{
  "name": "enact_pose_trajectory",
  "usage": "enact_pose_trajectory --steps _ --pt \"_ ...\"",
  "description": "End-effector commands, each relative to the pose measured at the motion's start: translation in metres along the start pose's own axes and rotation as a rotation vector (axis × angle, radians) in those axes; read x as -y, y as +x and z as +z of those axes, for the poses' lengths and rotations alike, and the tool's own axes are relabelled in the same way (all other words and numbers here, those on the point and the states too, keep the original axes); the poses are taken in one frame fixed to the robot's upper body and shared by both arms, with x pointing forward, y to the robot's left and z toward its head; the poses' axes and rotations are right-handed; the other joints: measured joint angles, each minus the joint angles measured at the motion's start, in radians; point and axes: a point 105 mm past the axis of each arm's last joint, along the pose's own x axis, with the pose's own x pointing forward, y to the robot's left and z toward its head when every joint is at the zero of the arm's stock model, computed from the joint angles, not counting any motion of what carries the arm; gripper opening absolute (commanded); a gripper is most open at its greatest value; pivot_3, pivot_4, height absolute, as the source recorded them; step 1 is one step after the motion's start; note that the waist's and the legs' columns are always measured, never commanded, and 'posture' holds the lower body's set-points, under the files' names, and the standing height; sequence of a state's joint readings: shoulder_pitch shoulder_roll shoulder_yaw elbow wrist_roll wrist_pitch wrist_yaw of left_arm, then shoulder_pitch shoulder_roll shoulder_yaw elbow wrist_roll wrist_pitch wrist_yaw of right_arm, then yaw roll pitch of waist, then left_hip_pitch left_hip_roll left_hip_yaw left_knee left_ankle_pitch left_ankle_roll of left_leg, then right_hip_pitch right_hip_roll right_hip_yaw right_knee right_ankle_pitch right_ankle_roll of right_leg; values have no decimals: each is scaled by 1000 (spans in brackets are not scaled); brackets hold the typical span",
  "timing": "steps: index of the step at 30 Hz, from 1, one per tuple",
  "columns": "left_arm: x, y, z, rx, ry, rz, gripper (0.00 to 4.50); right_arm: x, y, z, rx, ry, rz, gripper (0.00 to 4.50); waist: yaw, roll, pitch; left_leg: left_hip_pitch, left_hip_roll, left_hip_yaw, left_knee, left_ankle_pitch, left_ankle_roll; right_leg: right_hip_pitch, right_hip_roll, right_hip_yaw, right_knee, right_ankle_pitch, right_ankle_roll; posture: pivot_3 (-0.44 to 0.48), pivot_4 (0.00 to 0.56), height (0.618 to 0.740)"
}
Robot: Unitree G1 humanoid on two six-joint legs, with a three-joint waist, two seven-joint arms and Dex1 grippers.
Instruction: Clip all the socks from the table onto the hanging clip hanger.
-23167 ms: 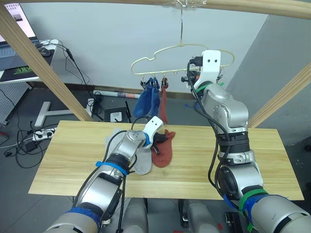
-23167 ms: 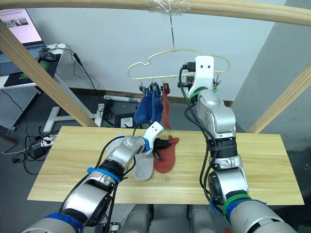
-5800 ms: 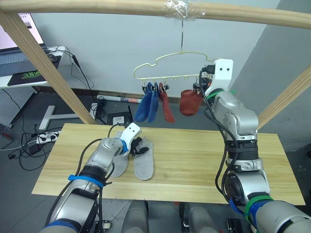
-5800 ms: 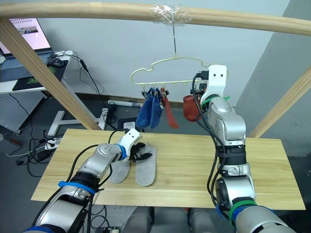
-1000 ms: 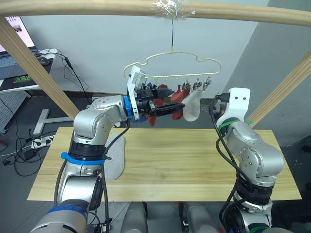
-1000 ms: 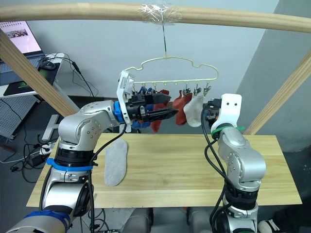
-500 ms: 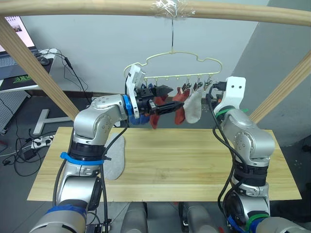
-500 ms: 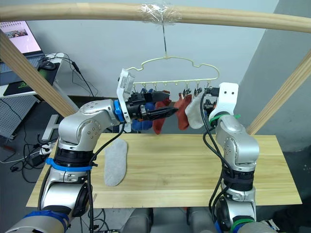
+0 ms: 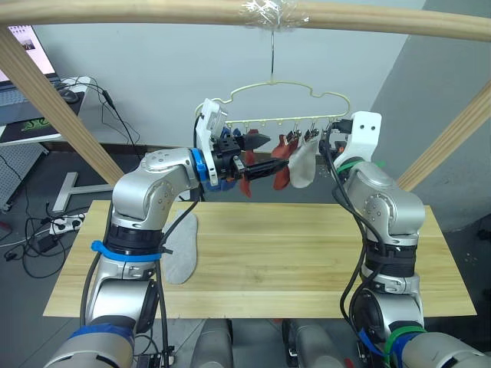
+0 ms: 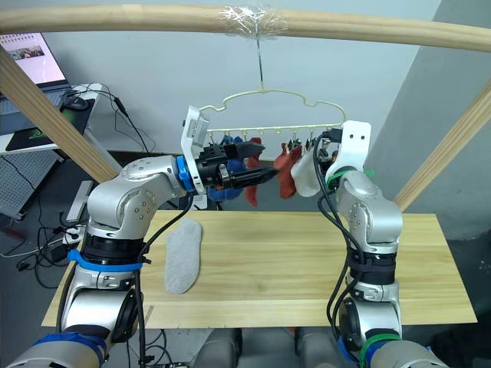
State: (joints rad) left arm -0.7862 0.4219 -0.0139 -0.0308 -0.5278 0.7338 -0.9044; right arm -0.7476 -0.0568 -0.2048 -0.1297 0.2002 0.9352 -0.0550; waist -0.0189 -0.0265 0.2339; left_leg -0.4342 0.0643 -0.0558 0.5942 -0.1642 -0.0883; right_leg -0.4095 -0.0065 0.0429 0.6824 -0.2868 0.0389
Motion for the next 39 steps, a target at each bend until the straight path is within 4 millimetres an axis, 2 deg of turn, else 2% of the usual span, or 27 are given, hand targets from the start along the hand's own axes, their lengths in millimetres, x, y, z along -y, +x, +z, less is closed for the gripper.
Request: enact_pose_trajectory --steps 1,12,27,30,34,35,39 --pt "5 -1 11 28 49 -7 4360 -3 3 19 71 3 21 1955 0 0 0 0 0 0 0 0 0 0 0 0 0 0 0 126 208 740" --pt "3 -1 10 28 51 13 4360 -5 16 31 101 -11 13 1955 13 0 0 0 0 0 0 0 0 0 0 0 0 0 0 136 212 740" --pt "3 0 8 26 56 24 4360 0 20 38 122 -11 -26 1955 19 0 0 0 0 0 0 0 0 0 0 0 0 0 0 139 214 740" --pt "2 0 8 25 57 26 4360 2 21 39 126 -13 -38 1356 19 0 0 0 0 0 0 0 0 0 0 0 0 0 0 139 214 740" --pt "2 0 5 12 58 29 4360 4 20 40 129 -14 -47 188 19 0 0 0 0 0 0 0 0 0 0 0 0 0 0 135 213 740" --pt "2 -1 3 4 58 30 4360 4 20 41 130 -15 -48 18 19 0 0 0 0 0 -1 0 0 0 0 0 0 0 0 135 213 740" --pt "-4 -5 -15 -61 53 81 4360 5 20 40 129 -16 -51 18 19 0 0 0 0 0 -1 0 0 0 0 0 0 0 0 131 211 740"
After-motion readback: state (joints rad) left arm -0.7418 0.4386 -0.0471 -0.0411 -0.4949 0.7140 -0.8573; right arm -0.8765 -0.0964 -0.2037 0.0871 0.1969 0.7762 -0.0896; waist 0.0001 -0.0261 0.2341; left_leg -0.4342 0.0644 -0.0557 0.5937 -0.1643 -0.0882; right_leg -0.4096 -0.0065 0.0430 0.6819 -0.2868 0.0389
